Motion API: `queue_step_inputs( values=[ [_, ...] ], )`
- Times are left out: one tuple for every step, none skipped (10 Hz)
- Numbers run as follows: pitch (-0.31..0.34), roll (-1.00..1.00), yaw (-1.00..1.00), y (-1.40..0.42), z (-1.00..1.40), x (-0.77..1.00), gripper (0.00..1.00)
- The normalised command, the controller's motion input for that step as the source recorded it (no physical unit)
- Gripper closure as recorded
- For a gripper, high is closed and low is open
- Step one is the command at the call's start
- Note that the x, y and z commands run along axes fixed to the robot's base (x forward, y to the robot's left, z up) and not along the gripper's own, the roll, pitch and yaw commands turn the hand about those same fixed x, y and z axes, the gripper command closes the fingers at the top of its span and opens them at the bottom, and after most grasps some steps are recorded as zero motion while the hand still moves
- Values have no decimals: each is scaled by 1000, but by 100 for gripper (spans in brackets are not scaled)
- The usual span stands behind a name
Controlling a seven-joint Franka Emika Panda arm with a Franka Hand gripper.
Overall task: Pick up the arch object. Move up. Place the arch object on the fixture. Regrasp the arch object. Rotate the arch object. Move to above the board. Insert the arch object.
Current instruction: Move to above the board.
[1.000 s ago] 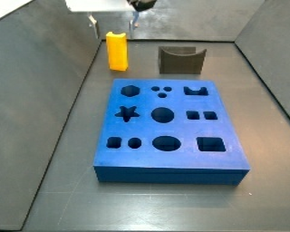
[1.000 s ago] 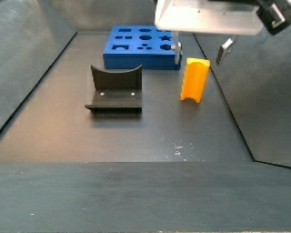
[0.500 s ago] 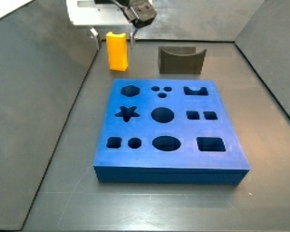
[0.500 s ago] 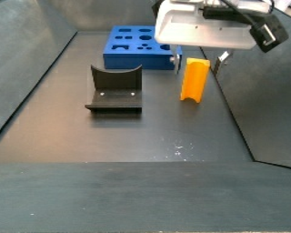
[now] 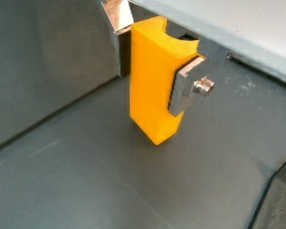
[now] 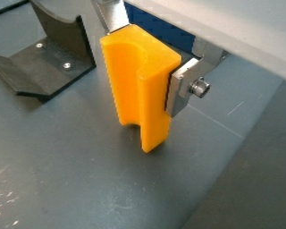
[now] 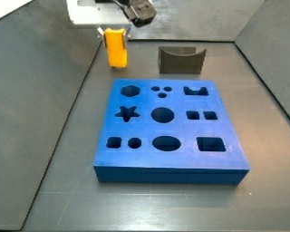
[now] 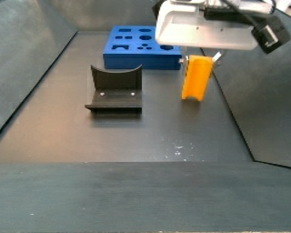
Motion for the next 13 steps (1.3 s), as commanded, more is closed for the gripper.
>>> queue_step_inputs(
  values=[
    [93,16,-22,124,1000,-41,100],
    [71,21,-25,119,1000,-40,100],
    [59,25,-24,115,1000,-39,100],
    [50,30,-25,110,1000,-38,100],
    [45,38,-22,105,1000,-38,100],
    [41,43,-23,101,1000,-37,100],
    [44,50,-22,96,1000,-36,100],
    [47,53,-23,91,1000,-35,100],
    [51,51,-22,88,1000,-33,100],
    [57,50,-24,85,1000,-30,100],
    [61,46,-23,81,1000,-28,100],
    [67,42,-23,77,1000,-24,100],
    [71,39,-22,76,1000,-23,100]
  ],
)
